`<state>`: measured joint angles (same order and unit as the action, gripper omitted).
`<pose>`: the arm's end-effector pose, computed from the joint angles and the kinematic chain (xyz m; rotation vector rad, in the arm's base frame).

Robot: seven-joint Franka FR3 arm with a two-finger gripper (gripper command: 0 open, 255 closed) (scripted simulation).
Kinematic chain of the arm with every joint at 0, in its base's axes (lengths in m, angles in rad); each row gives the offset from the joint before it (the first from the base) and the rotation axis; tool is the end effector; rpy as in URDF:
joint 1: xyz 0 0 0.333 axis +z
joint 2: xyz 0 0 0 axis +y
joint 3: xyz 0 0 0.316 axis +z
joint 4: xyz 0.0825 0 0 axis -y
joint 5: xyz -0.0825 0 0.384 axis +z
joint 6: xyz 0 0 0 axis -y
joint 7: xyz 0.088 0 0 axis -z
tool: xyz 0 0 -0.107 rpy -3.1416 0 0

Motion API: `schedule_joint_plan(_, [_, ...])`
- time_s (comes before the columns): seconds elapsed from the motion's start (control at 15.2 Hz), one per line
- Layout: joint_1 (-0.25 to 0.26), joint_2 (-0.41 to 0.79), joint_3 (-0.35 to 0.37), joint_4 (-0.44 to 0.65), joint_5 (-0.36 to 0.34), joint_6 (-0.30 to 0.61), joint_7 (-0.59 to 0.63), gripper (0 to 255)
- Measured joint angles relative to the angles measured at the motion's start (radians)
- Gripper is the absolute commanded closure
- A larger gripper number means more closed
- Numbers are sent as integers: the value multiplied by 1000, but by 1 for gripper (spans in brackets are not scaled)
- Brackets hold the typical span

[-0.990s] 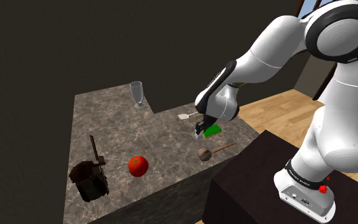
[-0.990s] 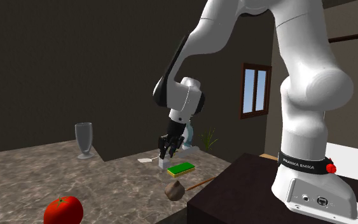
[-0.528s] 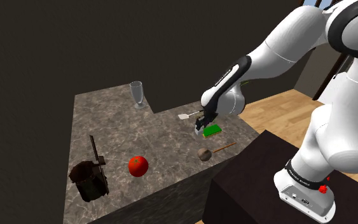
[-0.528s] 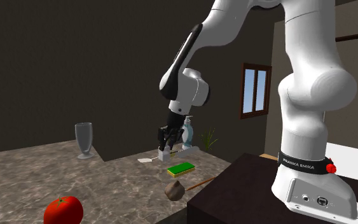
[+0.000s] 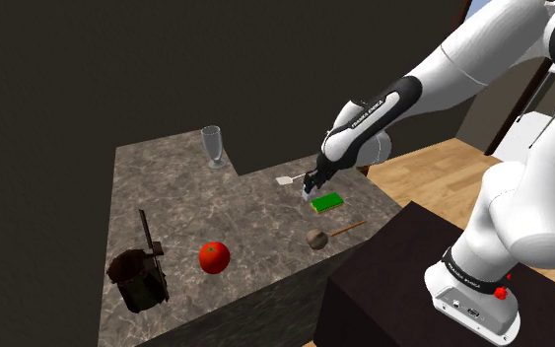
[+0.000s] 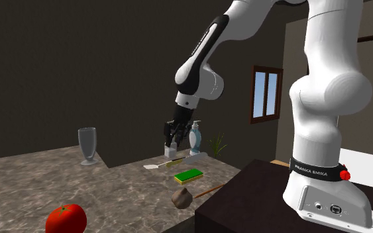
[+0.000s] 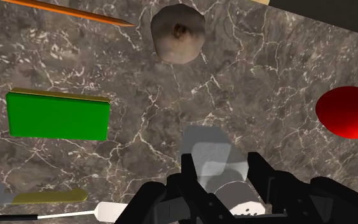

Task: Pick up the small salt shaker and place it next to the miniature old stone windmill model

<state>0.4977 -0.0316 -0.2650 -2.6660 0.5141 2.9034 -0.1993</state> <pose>0.4324 0.0726 0.2716 -2.9192 0.0782 -0.3744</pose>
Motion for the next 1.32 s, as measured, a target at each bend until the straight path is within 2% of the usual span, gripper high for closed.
schedule_joint_plan(0.2, [-21,-54,3,-11,-104,-36,85,255])
schedule_joint_plan(0.53, [-63,-132,24,-8,-226,-110,186,255])
schedule_joint_plan(0.92, [-100,-205,45,15,-305,-202,253,255])
schedule_joint_plan(1.32, [-125,-272,64,41,-353,-292,297,255])
